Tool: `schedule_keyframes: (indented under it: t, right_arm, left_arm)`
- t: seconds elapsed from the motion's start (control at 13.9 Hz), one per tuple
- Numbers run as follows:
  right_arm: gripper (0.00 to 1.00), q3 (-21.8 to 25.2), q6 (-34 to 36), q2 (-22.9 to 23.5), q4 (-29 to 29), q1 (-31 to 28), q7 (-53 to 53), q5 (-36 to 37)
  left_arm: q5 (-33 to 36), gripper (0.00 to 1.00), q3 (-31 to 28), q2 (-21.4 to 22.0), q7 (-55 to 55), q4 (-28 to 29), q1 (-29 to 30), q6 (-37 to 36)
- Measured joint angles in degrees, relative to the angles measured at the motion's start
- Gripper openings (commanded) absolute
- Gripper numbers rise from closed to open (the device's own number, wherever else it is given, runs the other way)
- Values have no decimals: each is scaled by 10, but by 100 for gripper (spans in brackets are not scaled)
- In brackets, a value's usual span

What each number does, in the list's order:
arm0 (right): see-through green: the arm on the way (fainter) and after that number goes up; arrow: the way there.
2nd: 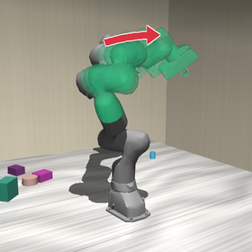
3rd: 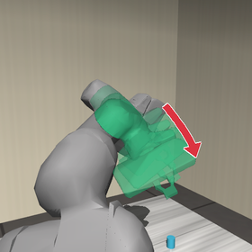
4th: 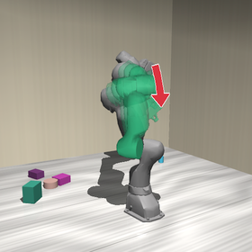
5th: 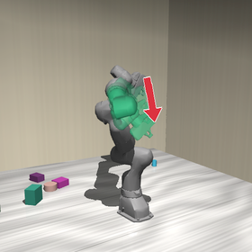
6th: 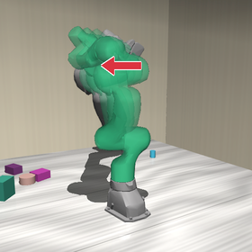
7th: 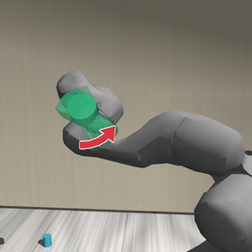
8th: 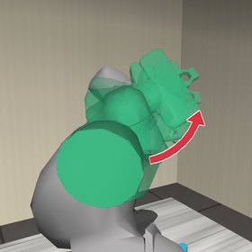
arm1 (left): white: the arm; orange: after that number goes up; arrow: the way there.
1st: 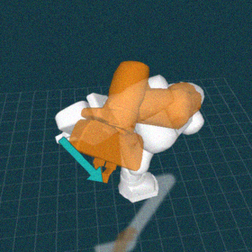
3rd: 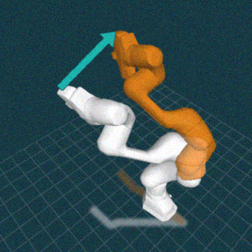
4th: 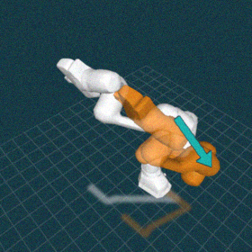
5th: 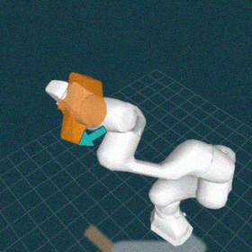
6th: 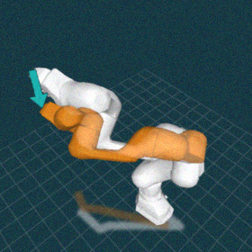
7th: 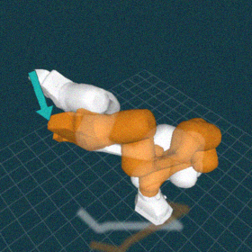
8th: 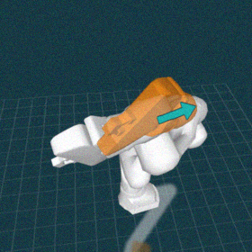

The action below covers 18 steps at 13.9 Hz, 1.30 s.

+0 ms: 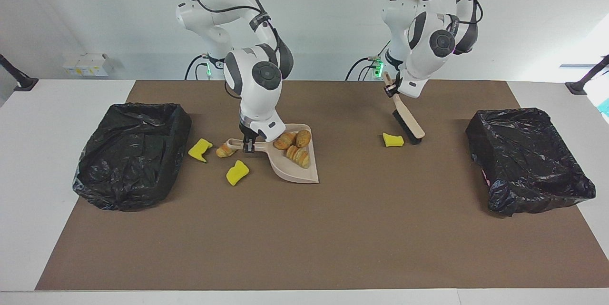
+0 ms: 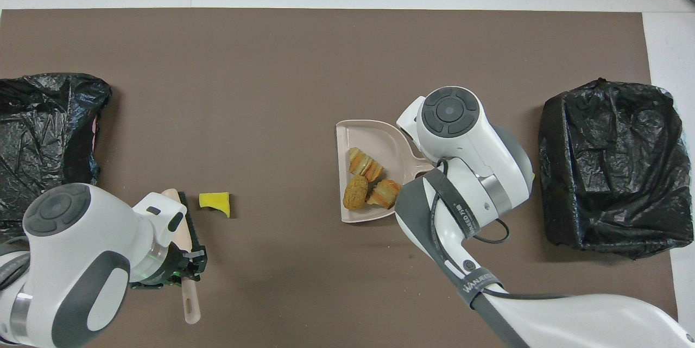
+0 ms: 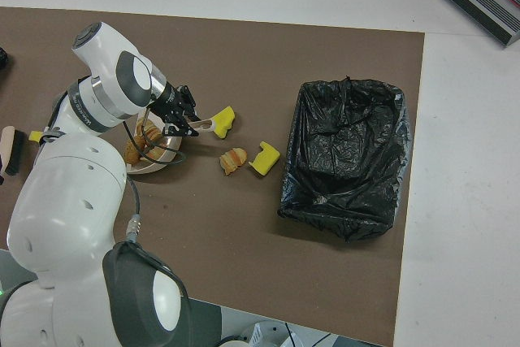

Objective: Sweep and dump trash in bin
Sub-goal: 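Sweep the yellow sponge into the dustpan with the left gripper's brush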

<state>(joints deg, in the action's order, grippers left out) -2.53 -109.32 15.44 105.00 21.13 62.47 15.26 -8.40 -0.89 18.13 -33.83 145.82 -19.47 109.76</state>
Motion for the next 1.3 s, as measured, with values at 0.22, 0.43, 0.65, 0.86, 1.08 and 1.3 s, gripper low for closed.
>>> schedule_keyframes:
  t: [0.22, 0.43, 0.65, 0.86, 1.08, 1.3]
  right_arm:
    - [0, -1, 0, 0, 0, 3, -1, 0]
    - [0, -1, -6, 2, 1, 9, -11, 0]
    - [0, -1, -13, 5, 2, 13, -23, 0]
    - [0, -1, -21, 9, 2, 13, -28, 0]
    - [0, -1, -25, 10, 3, 13, -36, -1]
    - [0, -1, -34, 11, 4, 14, -37, -1]
  left_arm:
    - [0, 0, 5, -2, -3, 11, -37, 52]
    - [-4, 0, 8, -42, -4, 13, -99, 148]
    - [-32, 0, 10, -77, 12, -17, -148, 176]
    - [-88, 0, 11, -101, 19, -60, -205, 185]
    - [-137, 0, 12, -115, 18, -90, -260, 213]
    - [-151, 0, 12, -128, 14, -120, -278, 218]
